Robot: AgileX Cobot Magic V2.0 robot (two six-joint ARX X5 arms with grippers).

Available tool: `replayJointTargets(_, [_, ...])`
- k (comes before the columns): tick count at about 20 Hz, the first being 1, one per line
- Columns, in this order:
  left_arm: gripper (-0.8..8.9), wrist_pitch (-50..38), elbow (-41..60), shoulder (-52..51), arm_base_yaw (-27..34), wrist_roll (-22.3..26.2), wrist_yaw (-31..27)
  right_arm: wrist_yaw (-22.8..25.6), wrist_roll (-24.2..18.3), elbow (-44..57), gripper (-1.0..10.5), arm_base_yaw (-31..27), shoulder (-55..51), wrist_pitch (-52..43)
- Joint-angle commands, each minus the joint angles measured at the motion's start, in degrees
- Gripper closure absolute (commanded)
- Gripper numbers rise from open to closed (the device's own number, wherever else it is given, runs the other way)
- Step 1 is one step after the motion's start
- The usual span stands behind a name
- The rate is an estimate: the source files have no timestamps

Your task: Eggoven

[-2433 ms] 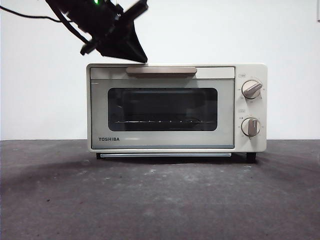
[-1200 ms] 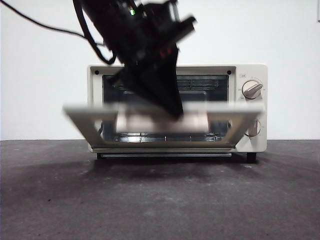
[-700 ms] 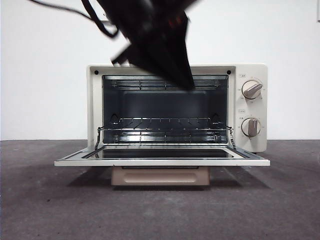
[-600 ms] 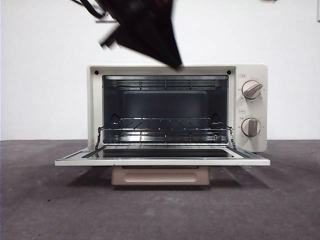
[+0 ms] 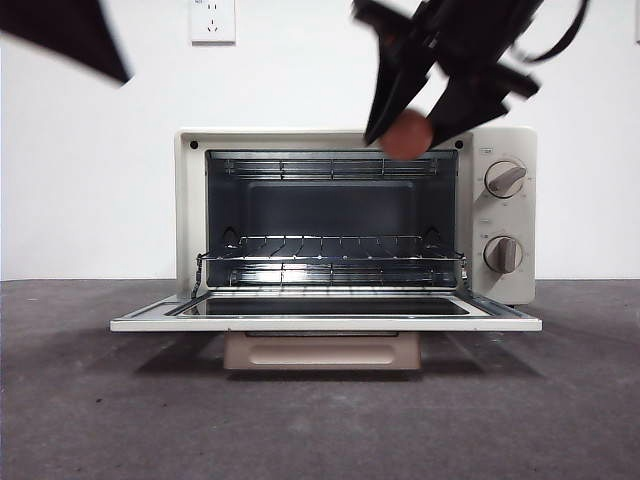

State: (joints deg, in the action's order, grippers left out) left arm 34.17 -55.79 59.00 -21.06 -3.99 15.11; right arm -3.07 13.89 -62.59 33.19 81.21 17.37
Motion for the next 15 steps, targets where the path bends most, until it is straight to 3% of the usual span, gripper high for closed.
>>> replayJointTargets(1, [8.07, -0.4, 2.6, -3.2, 2.8, 0.1, 2.7, -0.2, 0.7, -1.0, 9.4, 0.2, 5.2, -4.7])
replayJointTargets(9, [8.07, 4.0, 4.7, -9.7, 5.9, 0.1, 3.0, 1.0, 1.1, -1.0, 9.4, -0.2, 14.8, -16.2])
replayJointTargets(15, [8.07, 5.8, 4.7, -11.5, 5.9, 0.1, 3.0, 1.7, 1.1, -1.0, 9.4, -1.6, 17.5, -17.2])
